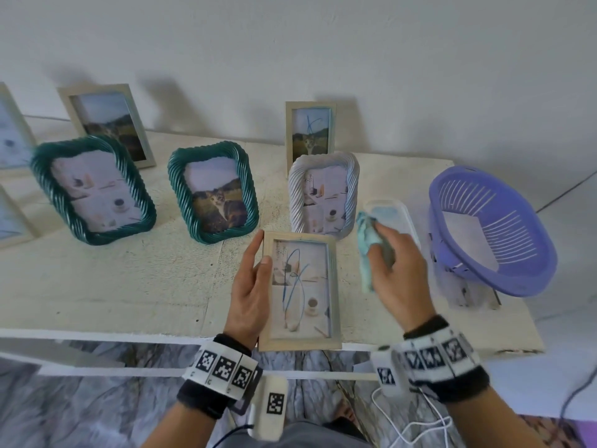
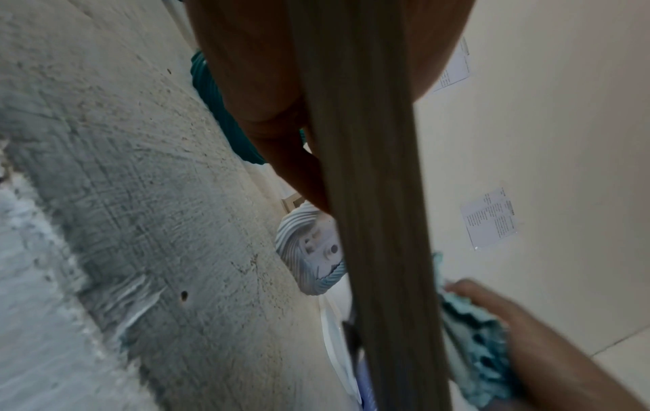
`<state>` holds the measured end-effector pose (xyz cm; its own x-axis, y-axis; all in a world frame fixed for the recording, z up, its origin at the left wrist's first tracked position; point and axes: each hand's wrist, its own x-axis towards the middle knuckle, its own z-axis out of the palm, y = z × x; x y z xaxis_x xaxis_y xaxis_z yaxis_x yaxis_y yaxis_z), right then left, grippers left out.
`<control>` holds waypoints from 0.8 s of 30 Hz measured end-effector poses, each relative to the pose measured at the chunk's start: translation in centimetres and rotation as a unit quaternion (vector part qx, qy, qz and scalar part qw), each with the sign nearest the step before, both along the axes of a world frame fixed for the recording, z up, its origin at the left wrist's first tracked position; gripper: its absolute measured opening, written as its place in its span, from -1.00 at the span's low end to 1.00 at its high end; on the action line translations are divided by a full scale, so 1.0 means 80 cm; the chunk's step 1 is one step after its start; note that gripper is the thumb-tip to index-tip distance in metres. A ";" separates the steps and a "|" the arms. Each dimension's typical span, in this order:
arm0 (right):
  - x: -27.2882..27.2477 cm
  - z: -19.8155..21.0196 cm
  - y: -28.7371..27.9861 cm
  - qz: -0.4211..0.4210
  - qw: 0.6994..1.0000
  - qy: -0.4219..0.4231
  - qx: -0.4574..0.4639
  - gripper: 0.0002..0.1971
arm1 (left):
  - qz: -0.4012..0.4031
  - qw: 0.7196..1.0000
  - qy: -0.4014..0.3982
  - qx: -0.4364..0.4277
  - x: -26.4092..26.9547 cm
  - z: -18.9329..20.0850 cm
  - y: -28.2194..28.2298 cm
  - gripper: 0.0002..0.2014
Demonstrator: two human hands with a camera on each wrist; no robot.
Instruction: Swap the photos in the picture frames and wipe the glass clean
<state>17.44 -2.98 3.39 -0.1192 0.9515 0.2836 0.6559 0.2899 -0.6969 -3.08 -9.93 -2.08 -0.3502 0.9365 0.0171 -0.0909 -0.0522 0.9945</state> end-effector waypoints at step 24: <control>-0.066 0.012 -0.050 0.161 0.959 -0.227 0.046 -0.69 | -0.007 0.994 0.093 0.062 0.002 0.025 -0.011 -0.56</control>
<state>12.16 -7.01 4.36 -0.5339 0.8179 0.2145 0.7515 0.5752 -0.3230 -2.90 -10.82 -0.09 -0.3162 0.9282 0.1962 0.0924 -0.1757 0.9801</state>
